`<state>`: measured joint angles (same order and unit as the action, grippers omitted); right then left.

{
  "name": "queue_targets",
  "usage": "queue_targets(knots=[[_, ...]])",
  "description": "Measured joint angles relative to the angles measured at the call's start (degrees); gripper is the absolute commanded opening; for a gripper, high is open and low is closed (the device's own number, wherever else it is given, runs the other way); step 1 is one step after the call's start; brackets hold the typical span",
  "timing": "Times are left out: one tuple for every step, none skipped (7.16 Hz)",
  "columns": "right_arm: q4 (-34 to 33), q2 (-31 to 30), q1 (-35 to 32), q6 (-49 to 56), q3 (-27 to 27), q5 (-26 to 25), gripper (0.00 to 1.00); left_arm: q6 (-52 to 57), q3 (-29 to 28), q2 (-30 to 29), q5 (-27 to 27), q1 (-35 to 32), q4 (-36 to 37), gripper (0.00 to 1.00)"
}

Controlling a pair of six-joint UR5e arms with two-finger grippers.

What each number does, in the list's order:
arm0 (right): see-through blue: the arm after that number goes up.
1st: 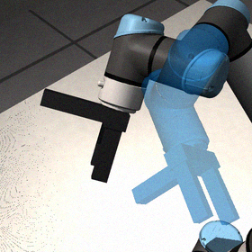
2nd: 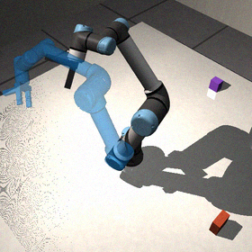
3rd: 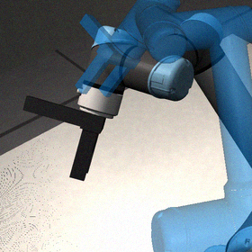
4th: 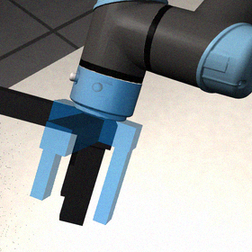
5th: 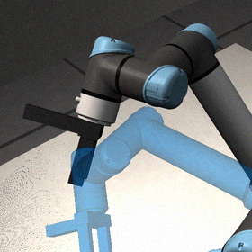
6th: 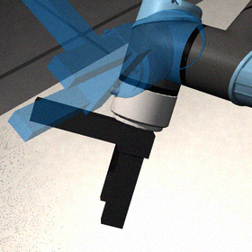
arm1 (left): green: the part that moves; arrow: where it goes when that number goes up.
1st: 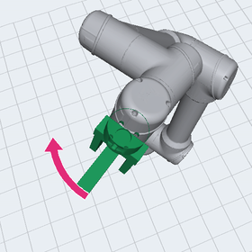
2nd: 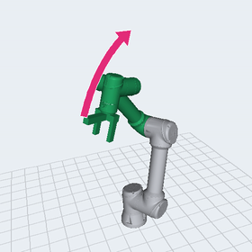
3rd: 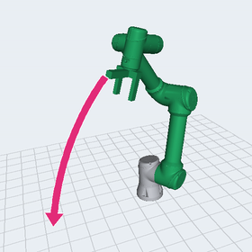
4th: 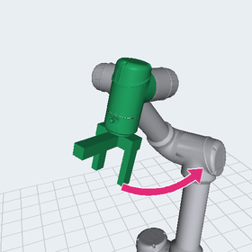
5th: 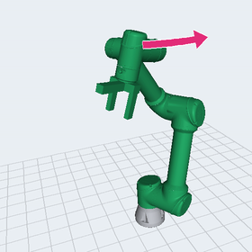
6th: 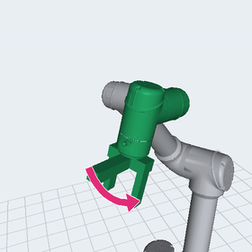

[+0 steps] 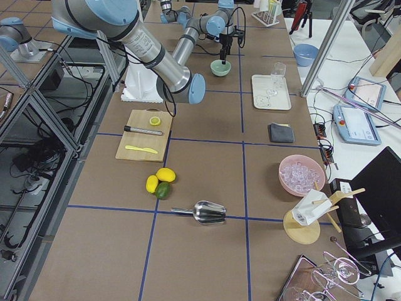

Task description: Pour ice into bowl

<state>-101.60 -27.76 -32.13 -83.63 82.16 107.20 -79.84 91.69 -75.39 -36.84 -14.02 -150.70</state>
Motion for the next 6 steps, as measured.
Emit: queue_targets(knots=[[0.00, -0.47, -0.03, 0.03, 0.46, 0.02, 1.00, 1.83, 0.39, 0.16, -0.04, -0.46, -2.29, 0.01], [0.02, -1.69, -0.10, 0.10, 1.92, 0.04, 1.00, 5.11, 0.93, 0.33, -0.06, -1.16, -5.47, 0.00], [0.03, -4.19, -0.25, 0.56, 4.84, 0.10, 1.00, 8.65, 1.61, 0.34, -0.11, -2.15, -8.39, 0.00], [0.02, -8.46, -0.69, 2.03, 9.51, 0.21, 1.00, 11.69, 2.97, 0.16, -0.18, -2.89, -9.92, 0.00], [0.01, -13.48, -1.34, 4.25, 14.73, 0.33, 1.00, 16.17, 5.08, -0.12, -0.20, -3.23, -10.54, 0.00], [0.02, -18.59, -2.17, 7.00, 19.85, 0.41, 1.00, 21.92, 6.95, -0.56, -0.18, -3.34, -10.75, 0.00]])
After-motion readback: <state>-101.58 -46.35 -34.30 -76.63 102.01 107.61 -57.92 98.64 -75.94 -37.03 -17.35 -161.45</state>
